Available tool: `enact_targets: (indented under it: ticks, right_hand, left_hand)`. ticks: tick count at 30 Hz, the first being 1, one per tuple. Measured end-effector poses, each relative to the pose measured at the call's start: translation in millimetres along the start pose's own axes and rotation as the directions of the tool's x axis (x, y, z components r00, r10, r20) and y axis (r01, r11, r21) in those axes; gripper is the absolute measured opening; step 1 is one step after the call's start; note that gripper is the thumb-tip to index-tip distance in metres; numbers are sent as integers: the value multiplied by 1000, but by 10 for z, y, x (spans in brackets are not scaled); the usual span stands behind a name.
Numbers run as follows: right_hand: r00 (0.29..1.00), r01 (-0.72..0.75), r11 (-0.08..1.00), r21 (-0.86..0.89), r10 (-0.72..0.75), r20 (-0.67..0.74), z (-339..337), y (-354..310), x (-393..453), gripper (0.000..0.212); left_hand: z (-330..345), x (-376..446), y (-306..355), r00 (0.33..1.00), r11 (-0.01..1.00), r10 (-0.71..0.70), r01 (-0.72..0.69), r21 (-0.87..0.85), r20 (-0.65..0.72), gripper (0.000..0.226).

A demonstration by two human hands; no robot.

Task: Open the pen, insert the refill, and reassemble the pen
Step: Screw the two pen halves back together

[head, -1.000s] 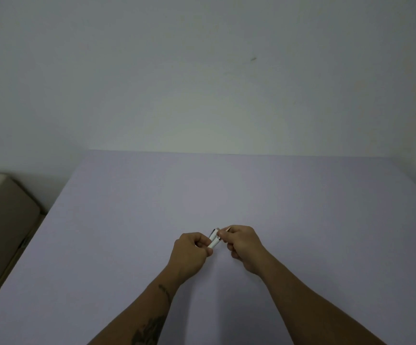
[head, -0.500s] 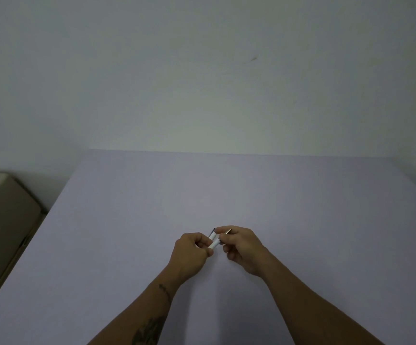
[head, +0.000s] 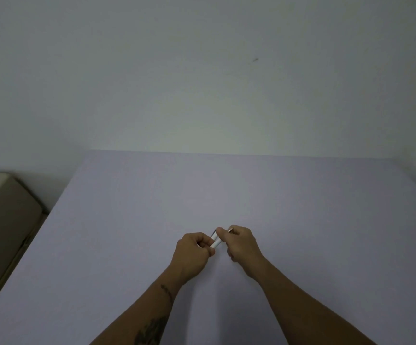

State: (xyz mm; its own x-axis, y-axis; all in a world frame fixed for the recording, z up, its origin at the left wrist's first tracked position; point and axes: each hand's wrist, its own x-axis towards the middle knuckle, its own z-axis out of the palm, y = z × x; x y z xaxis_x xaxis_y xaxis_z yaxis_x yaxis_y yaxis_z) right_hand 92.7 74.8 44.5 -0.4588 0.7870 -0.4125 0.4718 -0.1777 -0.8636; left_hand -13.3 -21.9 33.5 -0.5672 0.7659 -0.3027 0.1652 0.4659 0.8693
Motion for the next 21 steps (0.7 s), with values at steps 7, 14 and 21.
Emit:
enact_targets:
  ticks: [7, 14, 21]
  right_hand:
    - [985, -82, 961, 264, 39, 165, -96, 7, 54, 19]
    - [998, 32, 999, -15, -33, -54, 5, 30, 63, 35]
    - [996, -13, 996, 92, 5, 87, -34, -21, 20, 14]
  left_hand:
    - [-69, 15, -25, 1000, 1000, -15, 15, 5, -14, 21]
    - [-40, 14, -28, 1000, 1000, -4, 4, 8, -20, 18]
    - [-70, 25, -23, 1000, 999, 9, -8, 32, -27, 22]
